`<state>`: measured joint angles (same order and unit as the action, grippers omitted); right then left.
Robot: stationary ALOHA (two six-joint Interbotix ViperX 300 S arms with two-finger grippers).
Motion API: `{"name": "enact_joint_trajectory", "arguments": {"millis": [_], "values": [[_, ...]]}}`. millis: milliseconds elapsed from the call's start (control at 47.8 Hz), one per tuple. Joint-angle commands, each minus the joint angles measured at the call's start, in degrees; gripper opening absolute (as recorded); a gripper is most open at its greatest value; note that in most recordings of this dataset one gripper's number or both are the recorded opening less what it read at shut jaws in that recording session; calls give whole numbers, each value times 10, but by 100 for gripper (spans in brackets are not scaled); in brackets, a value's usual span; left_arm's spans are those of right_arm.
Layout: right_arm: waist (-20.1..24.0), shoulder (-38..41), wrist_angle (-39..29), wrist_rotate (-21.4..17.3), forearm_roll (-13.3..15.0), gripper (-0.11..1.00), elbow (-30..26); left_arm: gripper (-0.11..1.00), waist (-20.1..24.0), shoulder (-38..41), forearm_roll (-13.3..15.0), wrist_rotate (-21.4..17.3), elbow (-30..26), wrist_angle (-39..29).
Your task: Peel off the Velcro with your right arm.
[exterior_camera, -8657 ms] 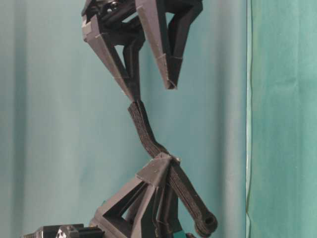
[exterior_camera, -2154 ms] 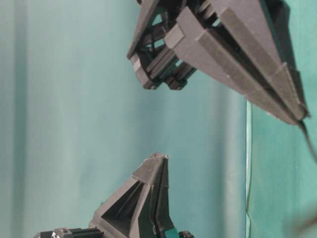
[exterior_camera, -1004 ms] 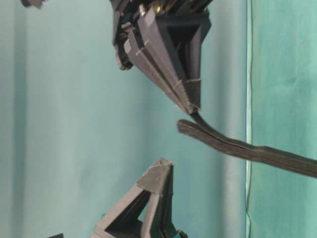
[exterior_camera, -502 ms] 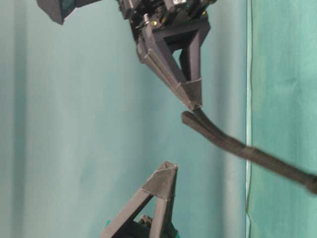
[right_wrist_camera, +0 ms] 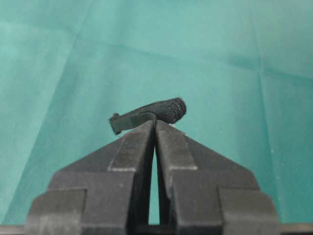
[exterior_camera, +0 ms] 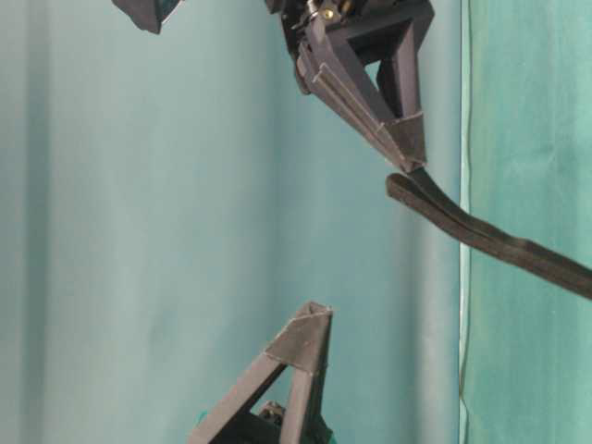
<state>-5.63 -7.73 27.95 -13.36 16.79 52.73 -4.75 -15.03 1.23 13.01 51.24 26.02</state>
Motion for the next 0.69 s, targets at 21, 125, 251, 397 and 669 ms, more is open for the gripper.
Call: {"name": "enact_joint_trajectory", "arguments": {"millis": [21, 125, 251, 397, 669], "values": [[-3, -12, -2, -4, -2, -9, -4, 0, -2, -9, -1, 0, -6, 4], [-3, -13, -4, -4, -2, -6, -4, 0, -2, -8, -1, 1, -6, 4], [-3, -18, -4, -5, -3, 11, -3, 0, -4, -9, -2, 1, -4, 4], [-3, -31, -4, -5, -2, 42, 3, 0, -7, -9, -1, 0, -4, 4], [-3, -45, -1, -14, -2, 42, 11, 0, -8, -9, -1, -1, 0, 4]]}}
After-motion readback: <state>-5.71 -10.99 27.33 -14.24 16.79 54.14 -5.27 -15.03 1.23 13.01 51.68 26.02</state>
